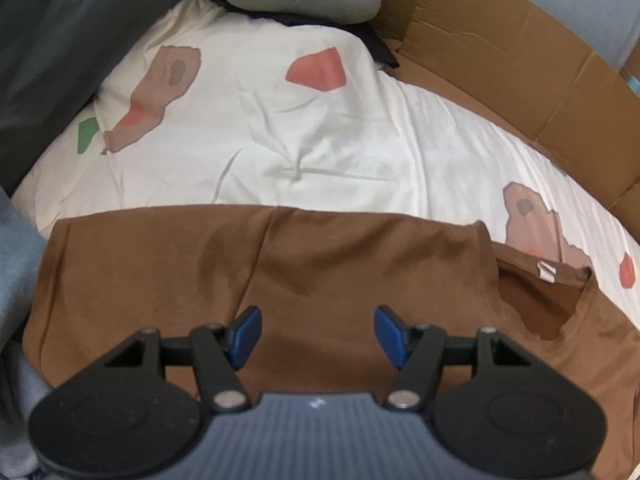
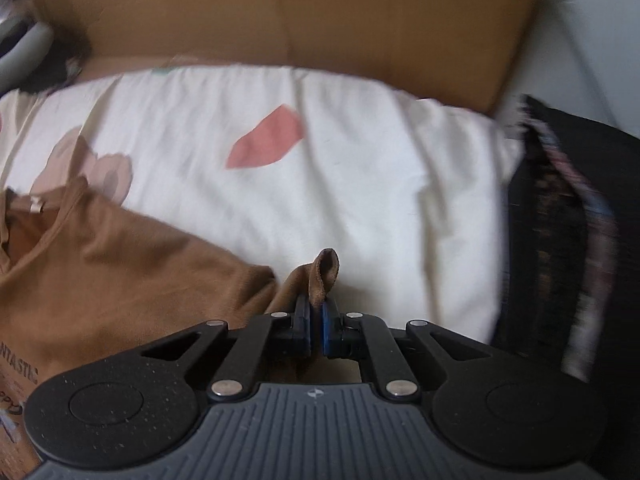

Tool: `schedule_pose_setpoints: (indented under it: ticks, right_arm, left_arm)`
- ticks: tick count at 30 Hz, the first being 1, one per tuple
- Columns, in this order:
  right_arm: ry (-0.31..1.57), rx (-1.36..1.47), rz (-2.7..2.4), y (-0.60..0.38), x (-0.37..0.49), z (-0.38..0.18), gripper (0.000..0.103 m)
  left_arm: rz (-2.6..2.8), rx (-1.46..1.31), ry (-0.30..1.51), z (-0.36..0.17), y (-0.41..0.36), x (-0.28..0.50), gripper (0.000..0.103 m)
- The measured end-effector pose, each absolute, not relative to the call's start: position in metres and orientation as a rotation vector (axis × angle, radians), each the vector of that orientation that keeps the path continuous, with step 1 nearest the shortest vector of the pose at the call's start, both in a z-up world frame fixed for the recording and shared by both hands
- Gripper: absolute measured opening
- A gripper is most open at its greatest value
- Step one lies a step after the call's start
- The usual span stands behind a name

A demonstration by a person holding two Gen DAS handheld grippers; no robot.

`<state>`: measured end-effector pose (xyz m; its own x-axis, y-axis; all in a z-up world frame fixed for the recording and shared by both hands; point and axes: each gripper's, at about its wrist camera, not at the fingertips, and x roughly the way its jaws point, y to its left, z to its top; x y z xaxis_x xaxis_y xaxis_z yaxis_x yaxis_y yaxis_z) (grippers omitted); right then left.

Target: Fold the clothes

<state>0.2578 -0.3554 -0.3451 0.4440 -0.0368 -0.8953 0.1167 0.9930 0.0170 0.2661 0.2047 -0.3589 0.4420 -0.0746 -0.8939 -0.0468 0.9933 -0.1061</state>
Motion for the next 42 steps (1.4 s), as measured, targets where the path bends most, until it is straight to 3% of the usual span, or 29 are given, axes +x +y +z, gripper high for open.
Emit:
schedule_pose_setpoints:
  ticks: [28,34,42]
  right_arm:
    - [1.118,0.146,-0.307,-0.394,0.165,-0.217,0.003]
    - [1.116,0.118,-0.346,-0.396,0.169,-0.220,0.003]
    - [1.215,0.010,-0.382,-0.400,0.176,-0.282,0.006]
  left_arm:
    - [-0.059,-0.127,1.111,-0.366,0.189,0.258,0.065]
    - [-0.055,-0.112,1.118,-0.369,0.188,0.259,0.065]
    - [-0.036,-0.080,1.109,-0.367,0.195,0.263,0.065]
